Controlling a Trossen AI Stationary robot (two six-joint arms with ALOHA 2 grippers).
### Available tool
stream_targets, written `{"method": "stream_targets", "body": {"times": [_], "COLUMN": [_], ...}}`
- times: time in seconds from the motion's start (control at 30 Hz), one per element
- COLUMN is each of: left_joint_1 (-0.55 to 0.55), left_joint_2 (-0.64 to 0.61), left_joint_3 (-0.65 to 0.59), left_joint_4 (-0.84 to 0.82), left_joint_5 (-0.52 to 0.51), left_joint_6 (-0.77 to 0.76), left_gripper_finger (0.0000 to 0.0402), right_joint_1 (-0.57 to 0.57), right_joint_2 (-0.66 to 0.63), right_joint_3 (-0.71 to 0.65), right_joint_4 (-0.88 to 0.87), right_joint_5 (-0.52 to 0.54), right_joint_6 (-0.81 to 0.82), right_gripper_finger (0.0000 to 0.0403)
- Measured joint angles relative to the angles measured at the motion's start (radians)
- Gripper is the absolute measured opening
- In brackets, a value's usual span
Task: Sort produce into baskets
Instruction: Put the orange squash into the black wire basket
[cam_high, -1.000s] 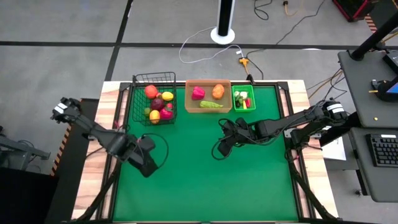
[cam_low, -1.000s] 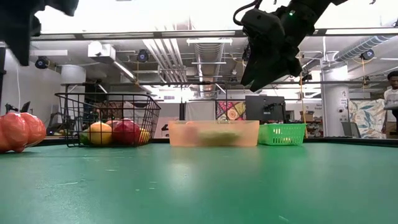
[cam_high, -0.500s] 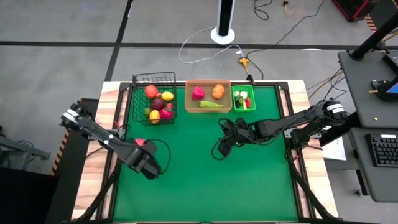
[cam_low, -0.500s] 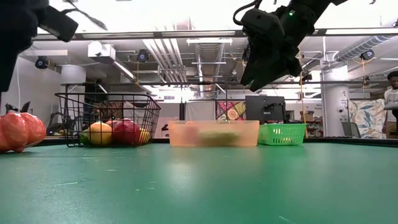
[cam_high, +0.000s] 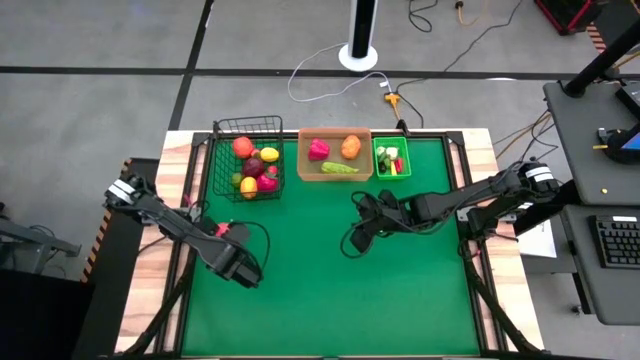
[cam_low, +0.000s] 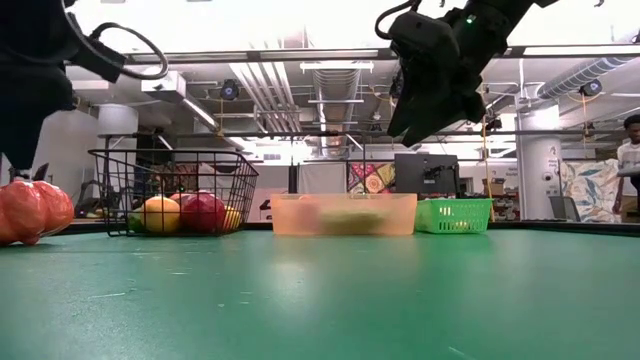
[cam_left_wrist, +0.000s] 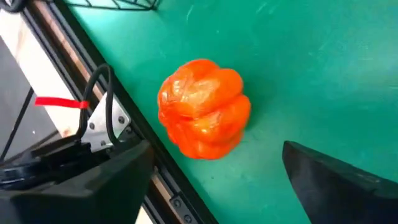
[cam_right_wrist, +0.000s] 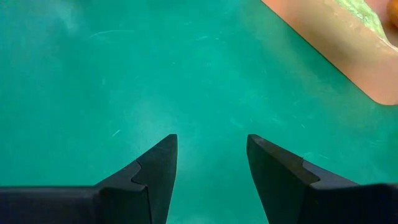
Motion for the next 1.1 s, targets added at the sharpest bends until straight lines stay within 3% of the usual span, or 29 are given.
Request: {"method": "stream_targets", "body": {"times": [0.17, 0.7, 0.87, 1.1], "left_joint_1": [0.002, 0.009, 0.009, 0.009], "left_joint_2": [-0.002, -0.003, -0.004, -0.004], "left_joint_3": [-0.056, -0.244, -0.282, -0.283], "left_joint_4": [0.013, 0.189, 0.229, 0.258], "left_joint_5": [-0.002, -0.01, -0.011, -0.012], "left_joint_6": [-0.056, -0.071, -0.064, -0.035], "left_gripper_finger": [0.0359, 0.0359, 0.0329, 0.0252], "right_joint_1": [0.006, 0.006, 0.006, 0.006], "right_joint_2": [0.0, 0.0, 0.0, 0.0], "right_joint_3": [0.0, 0.0, 0.0, 0.0], "right_joint_4": [0.0, 0.0, 0.0, 0.0], "right_joint_5": [0.0, 0.0, 0.0, 0.0], "right_joint_6": [0.0, 0.0, 0.0, -0.003], "right_gripper_finger": [0.0185, 0.0185, 0.0185, 0.0185]}}
